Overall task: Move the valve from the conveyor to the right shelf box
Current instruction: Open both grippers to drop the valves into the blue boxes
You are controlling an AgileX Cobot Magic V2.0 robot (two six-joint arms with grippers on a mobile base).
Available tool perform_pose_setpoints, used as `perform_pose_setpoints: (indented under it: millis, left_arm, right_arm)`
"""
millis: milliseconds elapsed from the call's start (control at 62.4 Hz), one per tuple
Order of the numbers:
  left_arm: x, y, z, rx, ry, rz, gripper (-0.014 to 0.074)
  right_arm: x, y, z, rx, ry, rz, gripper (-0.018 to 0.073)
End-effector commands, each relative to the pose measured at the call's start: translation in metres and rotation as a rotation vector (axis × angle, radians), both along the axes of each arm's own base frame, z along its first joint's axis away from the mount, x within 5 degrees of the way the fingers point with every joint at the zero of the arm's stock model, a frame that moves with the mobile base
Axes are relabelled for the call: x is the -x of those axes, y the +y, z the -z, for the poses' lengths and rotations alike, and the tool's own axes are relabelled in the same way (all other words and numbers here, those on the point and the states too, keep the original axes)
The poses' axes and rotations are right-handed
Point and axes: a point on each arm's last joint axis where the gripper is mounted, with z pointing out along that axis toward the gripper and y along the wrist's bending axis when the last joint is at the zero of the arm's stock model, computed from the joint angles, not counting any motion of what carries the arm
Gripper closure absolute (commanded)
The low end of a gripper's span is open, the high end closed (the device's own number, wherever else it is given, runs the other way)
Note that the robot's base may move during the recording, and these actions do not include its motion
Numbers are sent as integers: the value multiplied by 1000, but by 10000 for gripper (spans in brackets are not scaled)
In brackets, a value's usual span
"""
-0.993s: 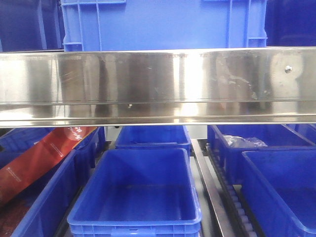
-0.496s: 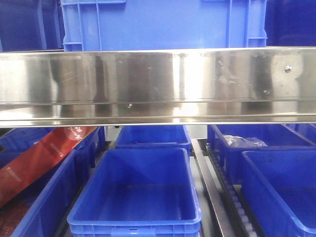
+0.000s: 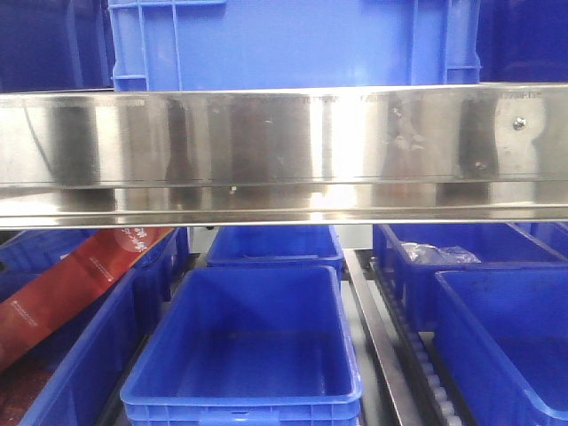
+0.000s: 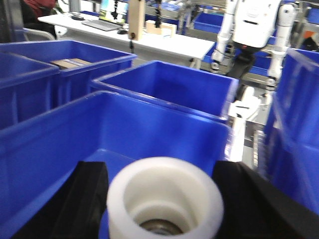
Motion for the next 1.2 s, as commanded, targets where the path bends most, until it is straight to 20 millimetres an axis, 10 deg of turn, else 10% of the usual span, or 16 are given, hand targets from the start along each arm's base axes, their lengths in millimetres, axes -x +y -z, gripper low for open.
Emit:
perform_pose_setpoints:
  millis: [0,416,769,1185]
  left_arm:
    - [-16,-17,-6,53,-48,19,708]
    - [-74,-59,40,18,63,39,708]
    - [-85,-65,62,-8,137,41,325]
    - [-84,-65,62,-13,145,43,236]
  right_arm:
    - [-14,9,-9,-42,-71,-4,722]
    - [-70,40,49,-19,71,-21,713]
    - [-77,43,59,-13,90,-19,225]
    - [-75,44,64,-20,156,-32,120]
